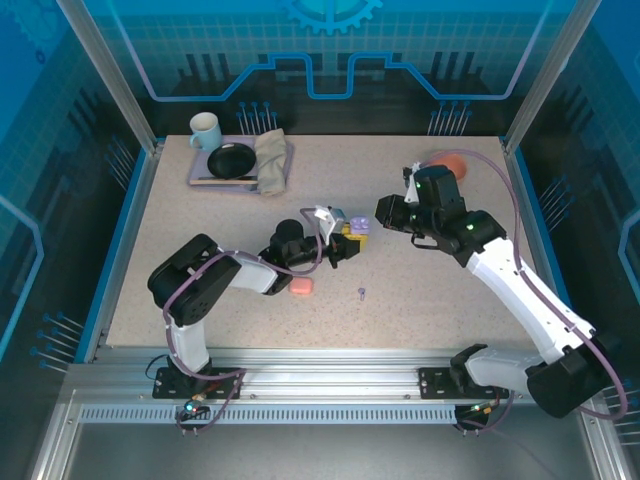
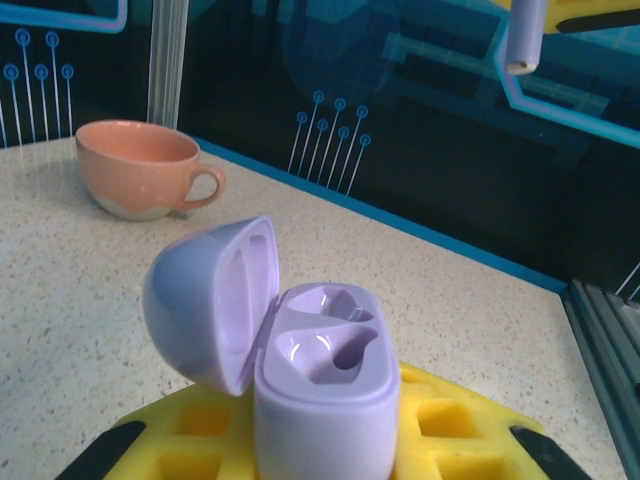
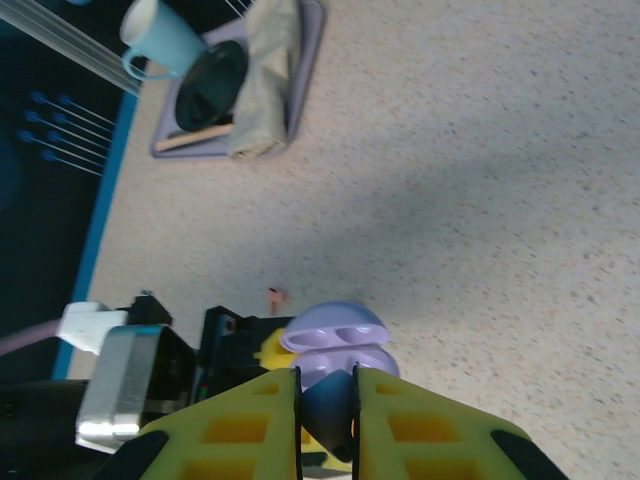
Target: Insert the wireless bluetooth earbuds into the charging case
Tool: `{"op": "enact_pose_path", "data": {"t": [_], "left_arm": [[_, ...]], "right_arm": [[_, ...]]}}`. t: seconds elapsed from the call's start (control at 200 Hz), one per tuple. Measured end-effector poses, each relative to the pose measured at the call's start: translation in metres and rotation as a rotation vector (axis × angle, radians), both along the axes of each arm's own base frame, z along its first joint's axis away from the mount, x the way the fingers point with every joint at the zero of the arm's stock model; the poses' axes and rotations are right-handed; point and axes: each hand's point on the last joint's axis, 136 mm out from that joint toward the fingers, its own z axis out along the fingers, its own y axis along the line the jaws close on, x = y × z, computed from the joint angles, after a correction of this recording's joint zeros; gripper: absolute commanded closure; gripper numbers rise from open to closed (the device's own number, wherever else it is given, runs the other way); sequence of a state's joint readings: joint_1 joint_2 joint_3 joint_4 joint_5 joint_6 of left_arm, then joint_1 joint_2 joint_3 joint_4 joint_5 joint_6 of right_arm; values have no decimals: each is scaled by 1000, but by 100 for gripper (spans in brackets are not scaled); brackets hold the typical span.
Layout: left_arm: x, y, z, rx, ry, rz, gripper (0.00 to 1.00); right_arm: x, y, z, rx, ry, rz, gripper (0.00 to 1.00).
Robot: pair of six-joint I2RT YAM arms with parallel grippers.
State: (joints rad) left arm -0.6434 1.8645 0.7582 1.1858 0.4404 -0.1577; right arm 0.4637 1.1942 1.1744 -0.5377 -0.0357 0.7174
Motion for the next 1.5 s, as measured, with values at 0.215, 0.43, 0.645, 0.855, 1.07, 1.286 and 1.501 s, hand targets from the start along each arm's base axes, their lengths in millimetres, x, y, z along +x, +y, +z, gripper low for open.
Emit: {"op": "enact_pose_path", "data": {"t": [0.215, 0.43, 0.645, 0.855, 1.07, 1.286, 1.501], "left_arm": [[-2, -3, 12, -24, -43, -23, 100], [-10, -7, 28, -14, -138, -41, 100], [-22, -6, 63, -13, -291, -47, 100], [-21, -4, 70, 23, -378, -27, 100], [-18, -5, 69, 54, -405, -16, 100], [-15, -7, 76, 49, -420, -14, 100], [-14, -8, 80, 44, -425, -13, 100]], "right_arm": [[-1, 6, 15, 69, -60, 17, 82], [-1, 11, 27, 114, -106, 35, 82], [-8, 11, 51, 160, -180, 54, 82], [-13, 9, 67, 185, -228, 59, 82], [-19, 10, 71, 198, -236, 79, 82], [-23, 11, 54, 188, -205, 91, 82], [-24, 11, 38, 174, -174, 91, 82]]}}
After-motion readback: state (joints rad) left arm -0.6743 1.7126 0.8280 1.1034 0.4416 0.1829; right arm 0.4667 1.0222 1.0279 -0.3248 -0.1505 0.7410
